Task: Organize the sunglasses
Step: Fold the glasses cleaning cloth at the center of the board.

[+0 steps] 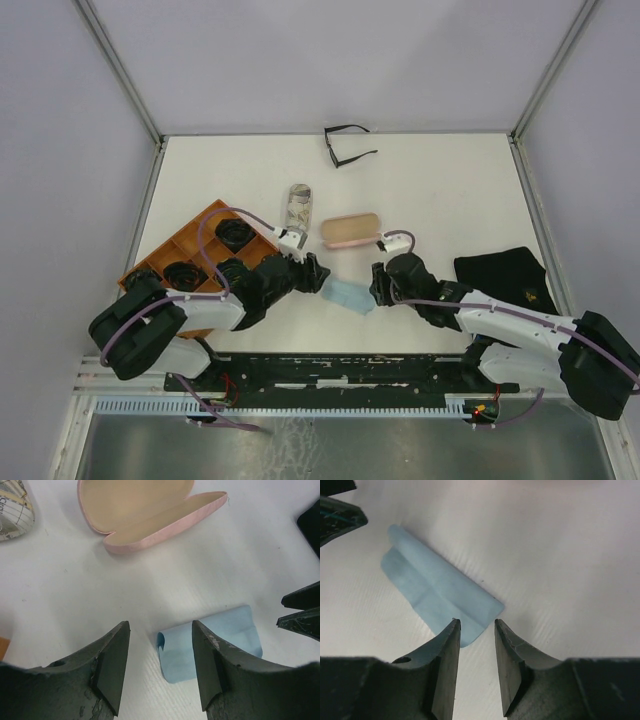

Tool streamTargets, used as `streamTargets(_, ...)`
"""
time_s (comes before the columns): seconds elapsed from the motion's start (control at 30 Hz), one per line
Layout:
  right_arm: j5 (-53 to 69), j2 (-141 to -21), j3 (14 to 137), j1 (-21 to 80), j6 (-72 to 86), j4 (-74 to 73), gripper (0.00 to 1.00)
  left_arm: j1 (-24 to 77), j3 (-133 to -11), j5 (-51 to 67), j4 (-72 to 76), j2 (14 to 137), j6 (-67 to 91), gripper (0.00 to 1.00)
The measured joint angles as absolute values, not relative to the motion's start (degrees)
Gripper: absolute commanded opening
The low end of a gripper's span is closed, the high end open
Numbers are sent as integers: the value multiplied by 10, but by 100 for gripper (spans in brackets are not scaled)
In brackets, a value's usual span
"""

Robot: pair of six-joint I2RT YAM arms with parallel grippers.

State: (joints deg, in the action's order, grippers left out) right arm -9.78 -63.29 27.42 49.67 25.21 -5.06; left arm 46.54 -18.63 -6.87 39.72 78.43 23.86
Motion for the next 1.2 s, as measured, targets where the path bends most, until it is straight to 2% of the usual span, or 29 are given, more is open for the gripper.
streamTargets(0.17, -157, -632, 276, 497, 359, -91, 51, 462, -221, -53, 368, 811, 247, 62)
streamTargets(0.33, -174, -632, 276, 497, 439, -110, 52, 461, -244, -33, 350, 852, 253, 62)
streamTargets(0.83, -158, -716, 279, 476, 490, -93, 45, 460, -256, 2, 343, 893, 257, 60)
streamTargets(1.1, -111, -755, 291, 442, 486, -51, 34, 458, -257, 5, 344, 896, 257, 59)
streamTargets(1.2, -95, -769, 299, 434, 485, -43, 27, 456, -257, 6, 343, 896, 257, 59)
